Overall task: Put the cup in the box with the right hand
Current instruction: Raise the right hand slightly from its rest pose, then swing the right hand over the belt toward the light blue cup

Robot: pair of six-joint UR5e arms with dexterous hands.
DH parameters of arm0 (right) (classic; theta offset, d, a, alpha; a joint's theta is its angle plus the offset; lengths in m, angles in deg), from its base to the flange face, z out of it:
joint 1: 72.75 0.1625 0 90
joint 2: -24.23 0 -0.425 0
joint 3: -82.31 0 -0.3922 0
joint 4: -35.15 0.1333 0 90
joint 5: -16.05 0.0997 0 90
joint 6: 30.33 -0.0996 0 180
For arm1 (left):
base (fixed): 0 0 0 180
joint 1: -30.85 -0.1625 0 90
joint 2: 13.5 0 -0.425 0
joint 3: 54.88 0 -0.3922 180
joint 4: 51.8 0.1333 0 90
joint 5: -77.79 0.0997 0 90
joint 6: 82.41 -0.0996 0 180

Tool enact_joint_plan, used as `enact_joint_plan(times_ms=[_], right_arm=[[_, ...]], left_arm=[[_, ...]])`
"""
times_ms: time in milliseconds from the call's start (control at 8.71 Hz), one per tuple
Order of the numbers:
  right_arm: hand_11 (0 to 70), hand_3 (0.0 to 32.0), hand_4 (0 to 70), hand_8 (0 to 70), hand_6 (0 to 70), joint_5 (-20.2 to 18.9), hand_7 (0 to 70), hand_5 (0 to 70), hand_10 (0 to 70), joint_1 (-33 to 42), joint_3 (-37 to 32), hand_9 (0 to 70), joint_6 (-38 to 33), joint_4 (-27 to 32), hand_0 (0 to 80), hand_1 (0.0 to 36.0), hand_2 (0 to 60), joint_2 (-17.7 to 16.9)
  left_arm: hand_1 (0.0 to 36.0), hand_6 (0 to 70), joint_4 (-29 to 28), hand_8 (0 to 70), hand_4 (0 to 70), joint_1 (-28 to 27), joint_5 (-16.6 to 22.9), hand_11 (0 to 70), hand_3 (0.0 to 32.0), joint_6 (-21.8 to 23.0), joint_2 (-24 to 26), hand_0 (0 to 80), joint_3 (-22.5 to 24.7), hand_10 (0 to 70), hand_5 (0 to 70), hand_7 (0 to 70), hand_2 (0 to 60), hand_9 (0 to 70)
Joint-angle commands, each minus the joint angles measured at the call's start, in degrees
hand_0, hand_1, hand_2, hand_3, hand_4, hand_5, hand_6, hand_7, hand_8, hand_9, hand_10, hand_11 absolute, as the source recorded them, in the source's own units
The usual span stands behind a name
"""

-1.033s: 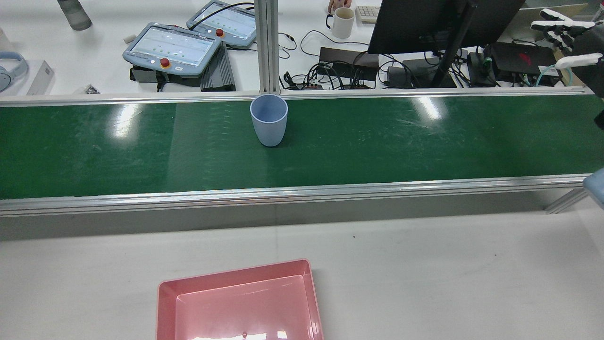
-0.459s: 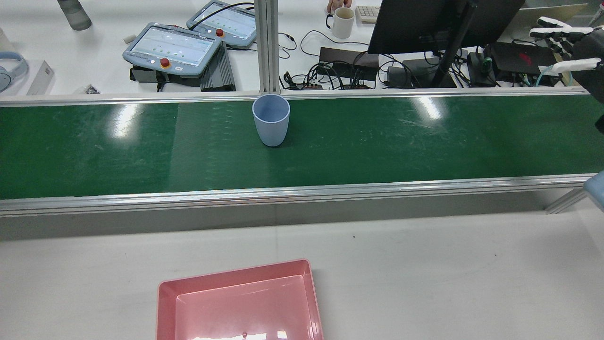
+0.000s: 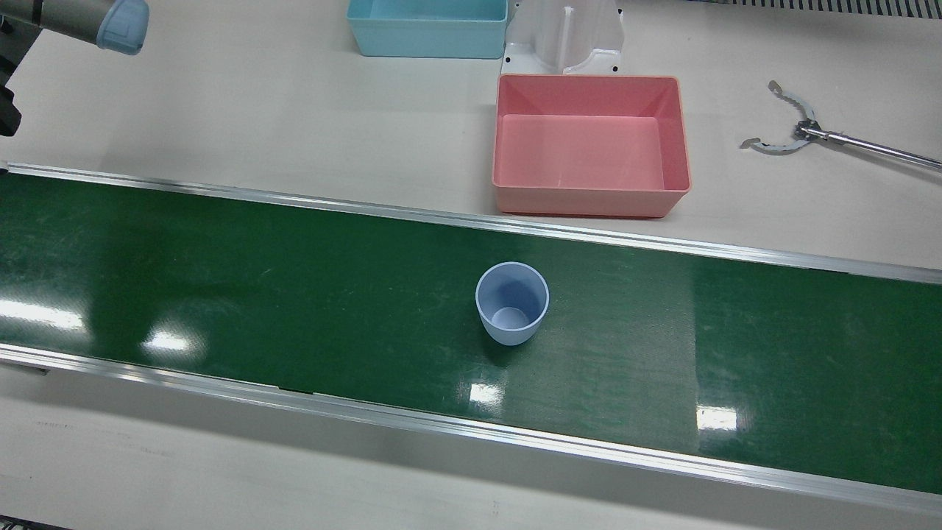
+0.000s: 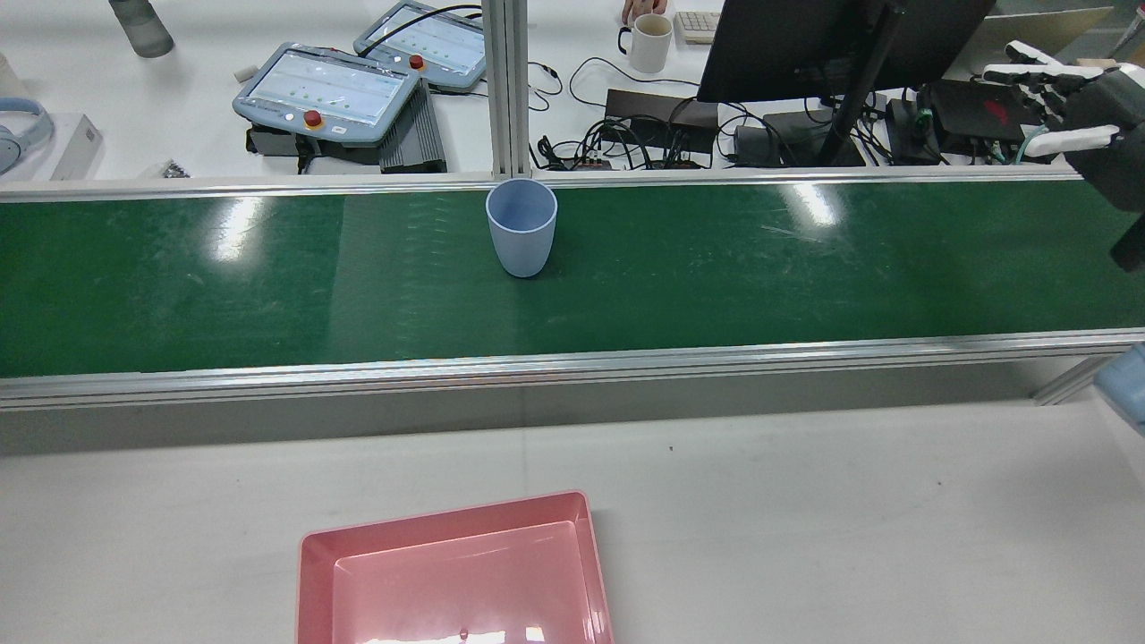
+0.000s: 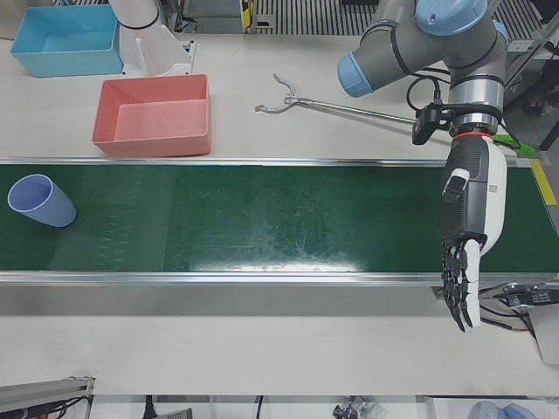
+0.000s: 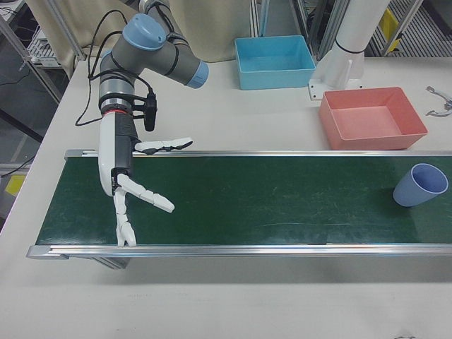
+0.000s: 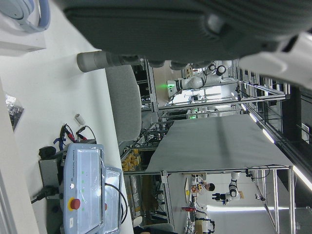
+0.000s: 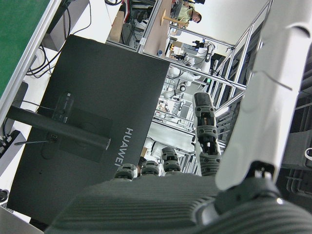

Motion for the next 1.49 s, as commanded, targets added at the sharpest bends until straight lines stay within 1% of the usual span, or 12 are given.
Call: enact_joint_plan(times_ms=[0, 459, 574, 918, 1148, 1377], right_arm=[[6.2, 0.0, 22.7, 3.2, 3.3, 2.8, 9.6, 5.7, 3.1, -4.1, 0.9, 4.6, -0.2, 0.5, 53.4, 12.5, 0.0, 0.2], [5.9, 0.0, 23.6, 3.3, 3.4, 2.8, 10.5, 5.6, 2.9, -4.6, 0.5, 4.8, -0.1, 0.6, 53.3, 12.1, 0.0, 0.2], [6.0, 0.0, 24.6, 3.5, 3.7, 2.8, 11.7, 5.5, 3.0, -4.9, 0.5, 5.4, -0.1, 0.6, 53.5, 12.1, 0.0, 0.2], [6.4, 0.0, 24.7, 3.5, 3.8, 2.8, 11.9, 5.5, 3.3, -6.8, 0.8, 5.5, 0.4, 0.6, 53.1, 12.0, 0.0, 0.8], [6.1, 0.0, 24.6, 3.3, 3.7, 2.8, 11.8, 5.5, 3.1, -8.2, 0.9, 5.2, 2.6, 0.6, 53.1, 12.2, 0.0, 2.4], [5.8, 0.0, 23.9, 3.1, 3.4, 3.0, 10.6, 5.3, 2.9, -11.9, 0.7, 4.9, 6.5, 0.6, 52.0, 11.8, 0.0, 5.9]], left_arm=[[0.0, 0.0, 0.0, 0.0, 0.0, -0.1, 0.0, 0.0, 0.0, 0.0, -0.1, 0.0, 0.0, 0.0, 0.0, 0.0, 0.0, 0.0], [0.0, 0.0, 0.0, 0.0, 0.0, -0.1, 0.0, 0.0, 0.0, 0.0, 0.0, 0.0, 0.0, 0.0, 0.0, 0.0, 0.0, 0.0], [0.0, 0.0, 0.0, 0.0, 0.0, 0.0, 0.0, 0.0, 0.0, 0.0, 0.0, 0.0, 0.0, 0.0, 0.0, 0.0, 0.0, 0.0], [0.0, 0.0, 0.0, 0.0, 0.0, -0.1, 0.0, 0.0, 0.0, 0.1, 0.0, 0.0, 0.0, 0.0, 0.0, 0.0, 0.0, 0.0], [0.0, 0.0, 0.0, 0.0, 0.0, 0.0, 0.0, 0.0, 0.0, 0.0, 0.0, 0.0, 0.0, 0.0, 0.0, 0.0, 0.0, 0.0], [0.0, 0.0, 0.0, 0.0, 0.0, 0.0, 0.0, 0.0, 0.0, 0.1, 0.0, 0.0, 0.0, 0.0, 0.0, 0.0, 0.0, 0.0]])
